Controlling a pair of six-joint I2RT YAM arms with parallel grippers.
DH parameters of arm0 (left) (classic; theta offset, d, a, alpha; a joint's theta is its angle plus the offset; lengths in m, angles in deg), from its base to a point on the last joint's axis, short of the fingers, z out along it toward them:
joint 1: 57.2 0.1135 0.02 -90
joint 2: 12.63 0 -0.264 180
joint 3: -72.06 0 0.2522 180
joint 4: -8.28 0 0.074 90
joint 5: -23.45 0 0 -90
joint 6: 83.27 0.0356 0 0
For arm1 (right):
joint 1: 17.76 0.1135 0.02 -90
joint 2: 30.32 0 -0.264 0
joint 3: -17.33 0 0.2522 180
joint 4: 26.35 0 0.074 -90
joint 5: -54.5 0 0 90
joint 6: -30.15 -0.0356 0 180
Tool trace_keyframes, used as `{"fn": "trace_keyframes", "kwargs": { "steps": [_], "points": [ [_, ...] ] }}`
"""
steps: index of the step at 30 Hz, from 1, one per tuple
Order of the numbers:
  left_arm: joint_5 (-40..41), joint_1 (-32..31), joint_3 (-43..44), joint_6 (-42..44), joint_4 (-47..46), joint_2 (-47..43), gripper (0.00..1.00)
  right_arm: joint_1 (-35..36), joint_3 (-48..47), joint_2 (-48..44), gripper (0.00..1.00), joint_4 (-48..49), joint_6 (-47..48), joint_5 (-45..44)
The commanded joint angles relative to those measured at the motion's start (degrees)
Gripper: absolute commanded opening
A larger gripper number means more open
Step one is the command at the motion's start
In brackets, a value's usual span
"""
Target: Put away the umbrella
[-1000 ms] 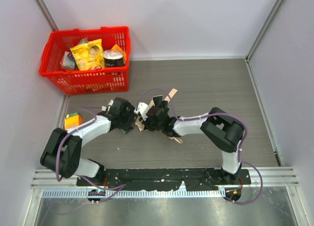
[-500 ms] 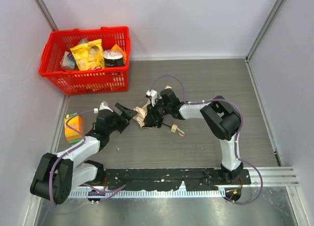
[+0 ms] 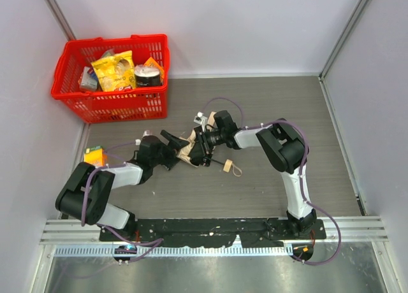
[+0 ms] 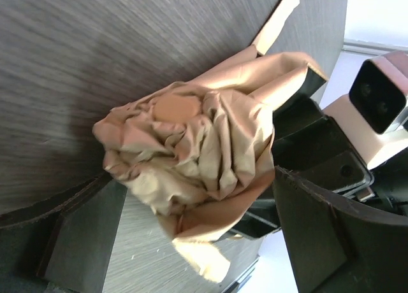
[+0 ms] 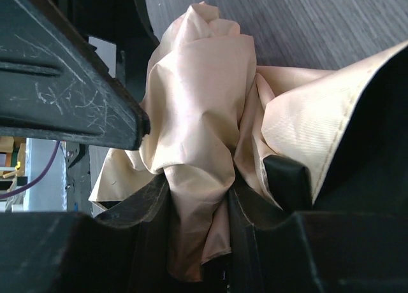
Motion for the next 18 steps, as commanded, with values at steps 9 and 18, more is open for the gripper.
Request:
{"fn": "trace_keyframes", "kwargs": {
  "steps": [9,18],
  "points": [
    [7.0,-1.4,1.1,1.3,-6.3,6.3,0.91,1.0,1.0,5.5,0.01,-14.7,2.6,-0.4],
    [9.3,-1.5,2.1,7.7,-5.5,8.3,0.35,1.0,-0.3,5.3,0.01,-16.9,3.9,0.4]
  ]
}}
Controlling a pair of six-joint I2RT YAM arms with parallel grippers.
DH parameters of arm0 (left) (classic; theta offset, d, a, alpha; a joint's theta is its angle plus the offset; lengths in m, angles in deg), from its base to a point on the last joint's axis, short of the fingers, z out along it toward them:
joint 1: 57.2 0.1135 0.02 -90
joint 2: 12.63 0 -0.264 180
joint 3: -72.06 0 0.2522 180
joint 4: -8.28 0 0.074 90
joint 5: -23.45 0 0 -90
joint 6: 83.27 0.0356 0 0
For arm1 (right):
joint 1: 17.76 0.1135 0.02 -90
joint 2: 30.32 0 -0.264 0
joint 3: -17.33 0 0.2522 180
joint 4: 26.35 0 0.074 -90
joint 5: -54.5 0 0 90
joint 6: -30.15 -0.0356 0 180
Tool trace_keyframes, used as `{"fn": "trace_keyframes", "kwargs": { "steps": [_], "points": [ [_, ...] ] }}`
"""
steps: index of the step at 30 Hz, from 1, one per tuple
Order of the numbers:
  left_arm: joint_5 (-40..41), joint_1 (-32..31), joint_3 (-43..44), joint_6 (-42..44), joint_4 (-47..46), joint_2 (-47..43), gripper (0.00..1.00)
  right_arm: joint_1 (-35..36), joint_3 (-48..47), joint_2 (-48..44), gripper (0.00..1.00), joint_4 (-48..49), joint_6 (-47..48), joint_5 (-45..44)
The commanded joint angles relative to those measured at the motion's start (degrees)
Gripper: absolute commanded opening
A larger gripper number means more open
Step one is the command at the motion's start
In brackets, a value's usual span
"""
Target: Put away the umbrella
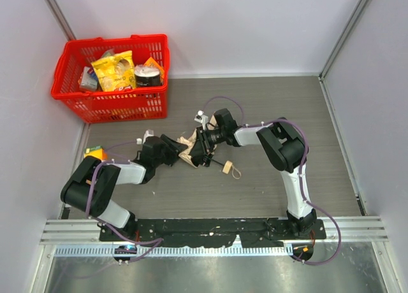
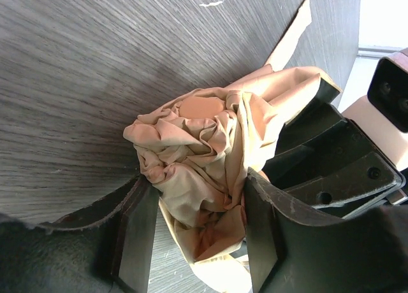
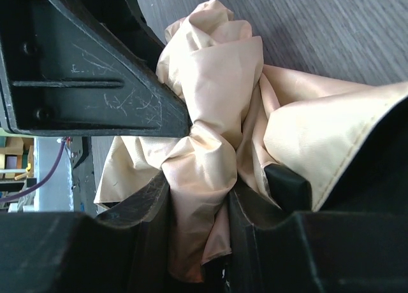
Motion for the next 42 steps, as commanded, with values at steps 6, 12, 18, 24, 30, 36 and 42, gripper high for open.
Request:
{"fn": "trace_keyframes", "kwargs": {
  "steps": [6,12,18,24,30,36,42],
  "points": [
    [4.2,-0.2,2.2,5.2,2.8,3.4,0.0,1.8,1.4,2.0,0.1,-14.8,2.6,-5.1],
    [3.4,-0.2,3.3,2.1,13.3,0.7,0.0,2.1,3.8,-6.8,0.68,-14.6,-1.5,-15.9],
    [0.5,-0.2,4.6,3.5,19.9,-0.6,0.0,2.7,4.6,-15.5,0.78,-16.2,-0.6,-23.2],
    [-0.9,-0.2,6.8,5.7,26.4,-1.0,0.0,6.9,5.3,-25.6,0.8,-18.1,10.5,-34.2],
    [-0.8,-0.2,7.0,5.3,26.0,-1.3,0.0,13.1,5.9,-29.4,0.81,-13.7,13.8,-43.6],
    [-0.5,-0.2,6.2,4.3,25.3,-2.1,0.0,18.7,4.8,-24.3,0.84,-14.0,10.8,-60.7],
    [-0.8,-0.2,6.1,2.7,24.9,-1.6,0.0,25.7,3.0,-16.6,0.84,-14.6,12.0,-76.3]
  ]
}}
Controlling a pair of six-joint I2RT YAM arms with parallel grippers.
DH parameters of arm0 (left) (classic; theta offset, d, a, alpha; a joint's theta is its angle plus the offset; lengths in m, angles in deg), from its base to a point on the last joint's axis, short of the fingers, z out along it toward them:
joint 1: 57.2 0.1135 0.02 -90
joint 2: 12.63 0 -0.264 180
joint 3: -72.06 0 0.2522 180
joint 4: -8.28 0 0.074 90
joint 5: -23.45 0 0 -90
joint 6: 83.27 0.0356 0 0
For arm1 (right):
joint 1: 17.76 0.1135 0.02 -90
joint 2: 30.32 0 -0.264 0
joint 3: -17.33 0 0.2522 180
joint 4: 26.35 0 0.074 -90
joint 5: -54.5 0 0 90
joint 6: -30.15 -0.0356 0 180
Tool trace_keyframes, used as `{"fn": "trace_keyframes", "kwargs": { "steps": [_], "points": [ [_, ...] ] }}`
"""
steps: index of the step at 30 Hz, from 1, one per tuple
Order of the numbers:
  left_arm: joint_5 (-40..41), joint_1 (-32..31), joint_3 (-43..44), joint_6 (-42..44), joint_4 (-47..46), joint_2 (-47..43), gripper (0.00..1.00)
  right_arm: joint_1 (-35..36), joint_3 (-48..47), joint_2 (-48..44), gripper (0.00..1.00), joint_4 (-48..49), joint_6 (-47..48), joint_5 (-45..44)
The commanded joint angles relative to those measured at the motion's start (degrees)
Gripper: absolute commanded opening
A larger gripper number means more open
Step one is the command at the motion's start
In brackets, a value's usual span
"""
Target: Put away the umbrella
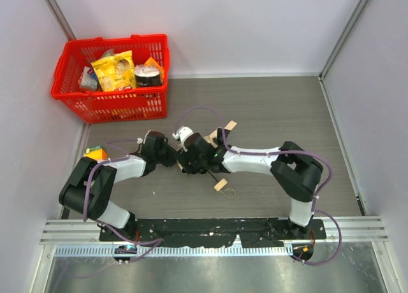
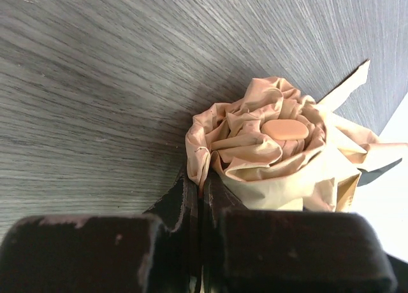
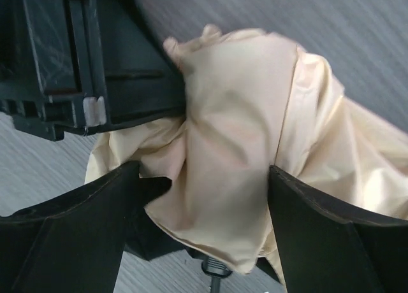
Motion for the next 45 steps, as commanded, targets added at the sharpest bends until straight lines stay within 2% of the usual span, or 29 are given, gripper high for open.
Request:
{"fn": "trace_keyframes", "kwargs": {
  "steps": [1,6,8,9,12,13,15,16,17,18,19,20,21,25,29,32,39,44,45],
  "points": [
    [0.6,0.0,-1.1,0.1,3.7,-0.2,0.0,3.7,-2.1,4.6,0.84,0.4,1.5,-13.3],
    [1.0,0.0,-2.0,-1.4,2.5,-1.1,0.0,4.5,-1.5,10.9,0.75,-4.6,1.4,-17.9],
    [1.3,0.0,-2.7,-1.9,1.9,-1.7,0.0,4.1,-0.4,12.7,0.61,-5.0,1.7,-19.1],
    [1.3,-0.1,-2.9,-2.0,1.6,-2.1,0.0,3.7,0.2,13.7,0.44,-5.2,1.6,-19.1],
    [0.5,-0.1,-4.7,-3.3,-1.0,-3.1,0.0,2.0,1.7,14.9,0.17,-4.9,2.0,-16.2],
    [0.3,-0.1,-5.5,-3.6,-2.4,-3.5,0.0,1.7,2.8,15.0,0.14,-4.5,2.4,-15.1],
    [-1.0,0.4,-6.3,-2.8,-3.9,-4.9,0.01,0.3,4.8,14.8,0.01,-3.1,3.3,-11.4],
    [-1.2,1.1,-6.8,-1.6,-3.9,-6.3,0.23,-0.5,5.7,14.4,0.01,-1.3,4.0,-8.3],
    [-1.2,1.6,-7.2,-1.0,-4.2,-7.3,0.32,-1.1,7.0,13.9,0.01,-0.6,4.1,-6.5],
    [-0.8,2.3,-8.3,-0.7,-4.6,-8.9,0.52,-2.6,7.7,13.5,0.01,0.4,4.2,-1.8],
    [-0.6,3.0,-9.5,-0.5,-6.0,-11.0,0.59,-4.1,9.5,12.3,0.01,1.4,5.4,0.6],
    [-1.1,3.8,-10.6,0.2,-7.1,-12.7,0.83,-5.0,10.5,11.8,0.01,3.9,5.6,6.6],
    [-1.8,5.1,-10.8,1.1,-6.8,-14.3,0.99,-7.4,11.8,10.8,0.01,5.0,5.5,13.9],
    [-6.2,6.4,-11.1,2.0,-9.9,-15.9,1.0,-14.2,12.5,11.0,0.01,8.4,3.0,29.9],
    [-11.0,6.5,-9.5,0.8,-15.4,-10.4,1.0,-18.1,12.7,12.5,0.01,13.3,-1.9,44.5],
    [-12.4,6.2,-7.9,-0.7,-19.5,-5.4,1.0,-20.0,11.0,14.9,0.01,14.0,-3.9,51.7],
    [-8.7,3.3,-5.5,-1.4,-28.0,-0.5,0.99,-22.3,7.6,19.7,0.01,14.1,-8.0,58.0],
    [-5.8,2.3,-4.8,-1.2,-27.8,1.0,1.0,-24.5,4.6,22.7,0.01,13.0,-9.7,62.3],
    [-5.5,2.3,-3.6,-1.4,-23.6,1.8,1.0,-25.1,3.7,23.6,0.01,13.2,-10.3,62.9]
  ]
}}
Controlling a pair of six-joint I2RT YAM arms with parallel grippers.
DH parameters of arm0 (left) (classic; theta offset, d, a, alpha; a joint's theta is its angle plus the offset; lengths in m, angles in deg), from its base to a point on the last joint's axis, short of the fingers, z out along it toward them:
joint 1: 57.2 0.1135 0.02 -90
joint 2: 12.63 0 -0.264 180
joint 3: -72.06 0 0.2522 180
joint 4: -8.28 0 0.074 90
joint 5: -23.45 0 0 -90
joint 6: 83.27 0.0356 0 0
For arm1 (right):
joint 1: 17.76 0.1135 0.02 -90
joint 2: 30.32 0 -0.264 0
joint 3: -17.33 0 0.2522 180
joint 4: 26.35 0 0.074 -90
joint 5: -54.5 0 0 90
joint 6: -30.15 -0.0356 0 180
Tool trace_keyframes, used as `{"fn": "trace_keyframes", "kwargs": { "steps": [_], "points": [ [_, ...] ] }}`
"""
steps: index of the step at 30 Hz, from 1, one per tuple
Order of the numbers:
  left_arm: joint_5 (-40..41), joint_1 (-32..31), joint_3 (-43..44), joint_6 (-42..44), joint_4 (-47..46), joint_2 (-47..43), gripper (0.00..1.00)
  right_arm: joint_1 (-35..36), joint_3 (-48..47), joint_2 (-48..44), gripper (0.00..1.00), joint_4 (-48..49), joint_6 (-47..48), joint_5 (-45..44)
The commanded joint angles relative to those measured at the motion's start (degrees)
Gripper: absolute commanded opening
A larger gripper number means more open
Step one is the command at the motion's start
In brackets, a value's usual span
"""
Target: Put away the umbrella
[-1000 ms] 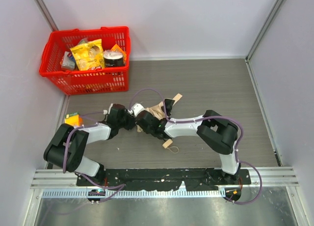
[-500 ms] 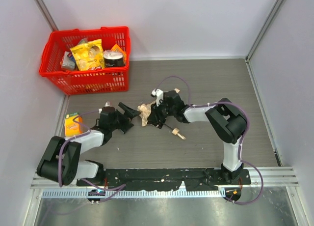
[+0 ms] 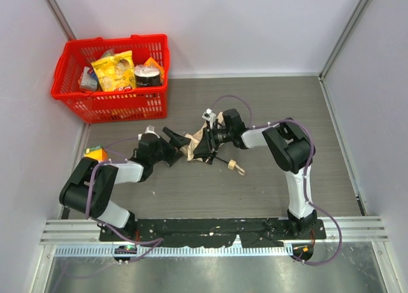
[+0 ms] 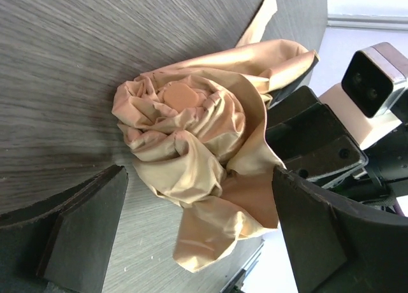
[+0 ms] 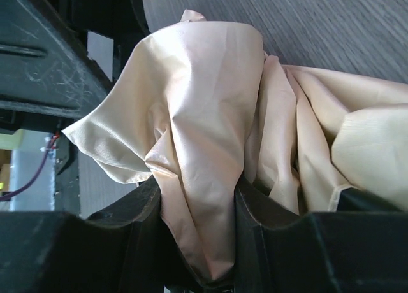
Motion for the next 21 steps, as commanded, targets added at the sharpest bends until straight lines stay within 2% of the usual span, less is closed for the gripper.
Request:
{"fn": "trace_keyframes", "kwargs": {
  "steps": [1,4,6,9,11,14,16,19,21],
  "points": [
    [3.5,-0.4,4.9,-0.4,5.4,2.7,1.0,-0.5,0.8,7.3,0.01,-12.0,-0.6,3.0],
    [5.0,-0.5,7.2,0.4,10.3,2.5,1.0,-1.4,0.3,8.2,0.01,-11.5,-1.5,4.2],
    [7.9,-0.5,3.6,1.5,7.2,-1.9,0.99,-1.4,0.2,8.4,0.01,-10.8,-2.1,3.4],
    [12.4,-0.9,1.7,5.1,9.0,-10.3,0.86,-1.4,0.0,8.4,0.01,-13.0,-0.3,2.2],
    [13.8,-0.7,3.3,5.6,13.3,-12.6,0.83,-1.4,-0.1,8.2,0.01,-14.1,0.5,1.2],
    [10.9,-0.8,9.6,4.0,24.4,-11.3,1.0,-1.5,-0.3,8.1,0.01,-14.6,0.8,0.6],
    [11.6,-0.9,14.9,0.8,32.3,-9.1,0.99,-1.4,-0.3,7.7,0.01,-15.1,1.3,0.2],
    [14.1,-1.0,27.1,-1.8,54.3,-3.2,0.99,-1.4,-0.4,7.0,0.01,-16.3,2.2,-0.2],
    [13.7,-0.9,32.5,-2.7,60.2,0.0,1.0,-1.4,-0.3,6.6,0.01,-16.3,2.3,-0.3]
  ]
}}
